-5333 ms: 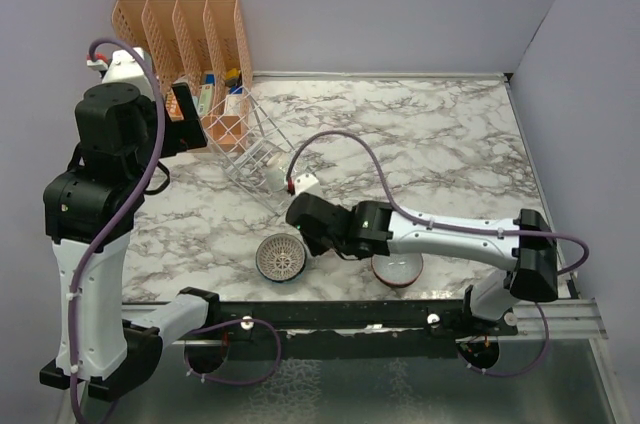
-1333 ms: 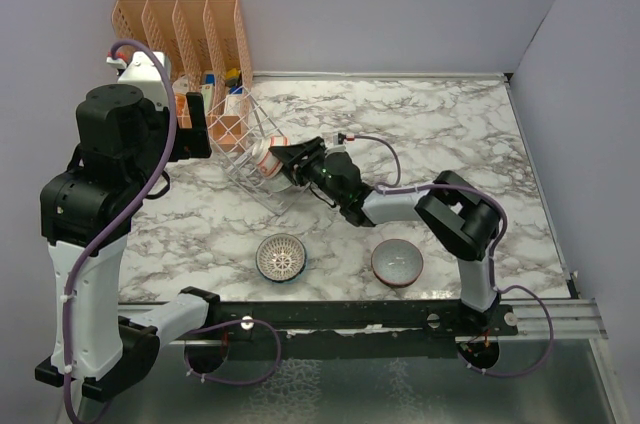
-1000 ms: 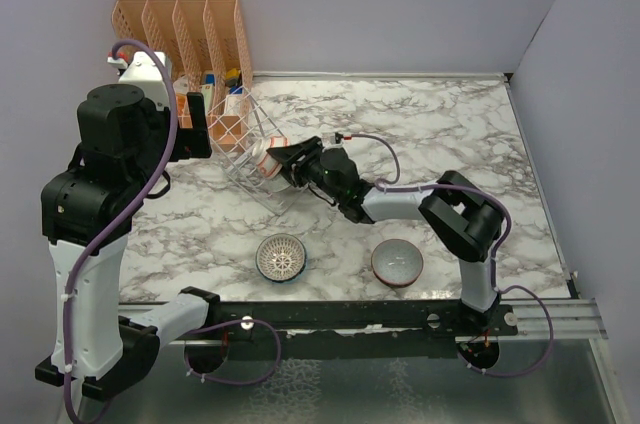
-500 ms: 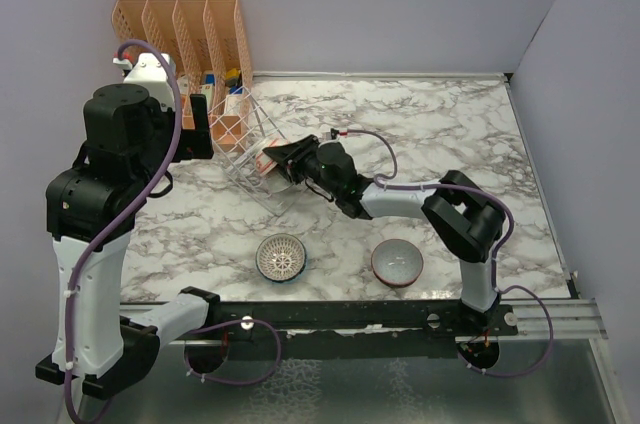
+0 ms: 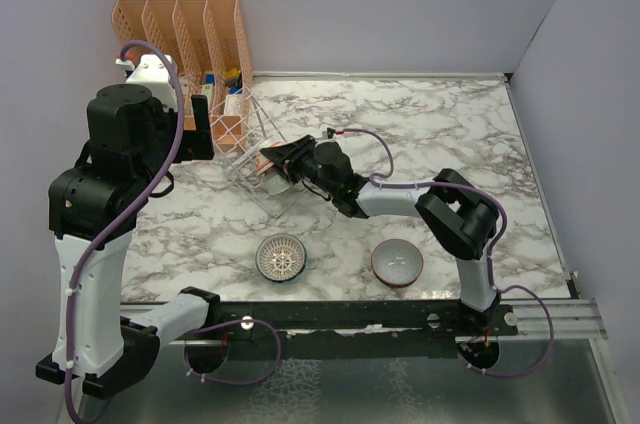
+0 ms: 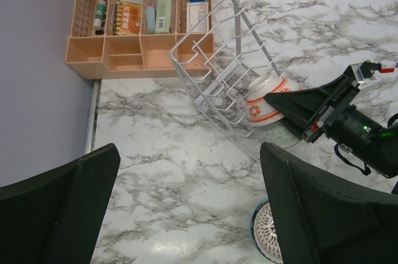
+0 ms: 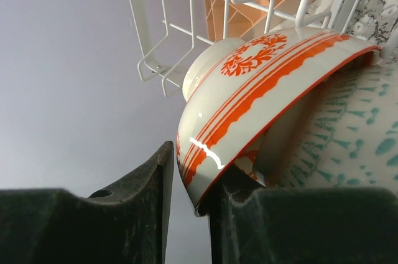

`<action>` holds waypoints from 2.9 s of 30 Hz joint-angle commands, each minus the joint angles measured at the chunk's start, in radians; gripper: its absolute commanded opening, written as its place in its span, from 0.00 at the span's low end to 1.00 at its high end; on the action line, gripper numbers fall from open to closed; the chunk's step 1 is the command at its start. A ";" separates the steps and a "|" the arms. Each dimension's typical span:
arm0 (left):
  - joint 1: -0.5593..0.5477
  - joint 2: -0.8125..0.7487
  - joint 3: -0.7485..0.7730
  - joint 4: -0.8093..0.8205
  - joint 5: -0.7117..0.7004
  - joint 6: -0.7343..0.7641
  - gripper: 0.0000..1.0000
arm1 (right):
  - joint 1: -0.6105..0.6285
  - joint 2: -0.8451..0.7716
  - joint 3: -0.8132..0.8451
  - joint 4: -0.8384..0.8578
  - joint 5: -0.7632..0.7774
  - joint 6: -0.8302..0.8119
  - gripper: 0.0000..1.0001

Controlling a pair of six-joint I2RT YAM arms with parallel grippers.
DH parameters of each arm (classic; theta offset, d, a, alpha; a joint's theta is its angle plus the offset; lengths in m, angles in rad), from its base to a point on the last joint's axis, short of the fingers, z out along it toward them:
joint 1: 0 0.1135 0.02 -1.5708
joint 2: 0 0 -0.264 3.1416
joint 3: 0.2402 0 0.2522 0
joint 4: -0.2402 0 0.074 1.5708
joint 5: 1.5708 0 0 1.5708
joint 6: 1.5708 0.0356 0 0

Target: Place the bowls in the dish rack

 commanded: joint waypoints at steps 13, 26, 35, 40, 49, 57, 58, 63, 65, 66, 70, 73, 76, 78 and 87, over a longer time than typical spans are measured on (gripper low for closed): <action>-0.007 -0.025 -0.023 0.020 -0.022 0.015 0.99 | 0.008 -0.047 -0.009 -0.043 -0.064 0.041 0.46; -0.006 -0.022 -0.026 0.022 -0.027 0.015 0.99 | 0.009 -0.087 -0.042 -0.135 -0.094 0.068 0.50; -0.007 -0.017 -0.032 0.025 -0.019 0.012 0.99 | 0.008 -0.138 -0.056 -0.215 -0.098 0.064 0.52; -0.006 -0.014 -0.029 0.025 -0.018 0.013 0.99 | 0.008 -0.152 -0.058 -0.239 -0.102 0.067 0.53; -0.006 -0.018 -0.032 0.022 -0.020 0.014 0.99 | 0.008 -0.202 -0.061 -0.318 -0.112 0.054 0.53; -0.006 -0.021 -0.035 0.021 -0.020 0.014 0.99 | 0.008 -0.259 -0.059 -0.425 -0.102 0.014 0.54; -0.007 -0.021 -0.035 0.021 -0.021 0.014 0.99 | 0.008 -0.266 -0.060 -0.434 -0.096 0.010 0.54; -0.007 -0.018 -0.034 0.021 -0.020 0.015 0.99 | 0.007 -0.303 -0.050 -0.528 -0.091 -0.028 0.55; -0.006 -0.017 -0.033 0.021 -0.021 0.016 0.99 | 0.006 -0.324 -0.035 -0.600 -0.090 -0.055 0.55; -0.007 -0.017 -0.031 0.021 -0.022 0.016 0.99 | 0.004 -0.336 -0.019 -0.654 -0.087 -0.084 0.55; -0.006 -0.011 -0.019 0.018 -0.031 0.022 0.99 | -0.003 -0.391 0.104 -0.989 -0.026 -0.277 0.55; -0.006 -0.006 -0.008 0.019 -0.035 0.024 0.99 | -0.003 -0.422 0.229 -1.330 0.068 -0.432 0.56; -0.006 -0.006 -0.007 0.021 -0.032 0.023 0.99 | -0.002 -0.461 0.289 -1.616 0.137 -0.516 0.56; -0.006 -0.006 -0.006 0.021 -0.026 0.020 0.99 | -0.002 -0.492 0.283 -1.757 0.159 -0.533 0.55; -0.007 -0.001 0.002 0.018 0.003 0.005 0.99 | 0.010 -0.574 0.078 -1.960 0.085 -0.548 0.51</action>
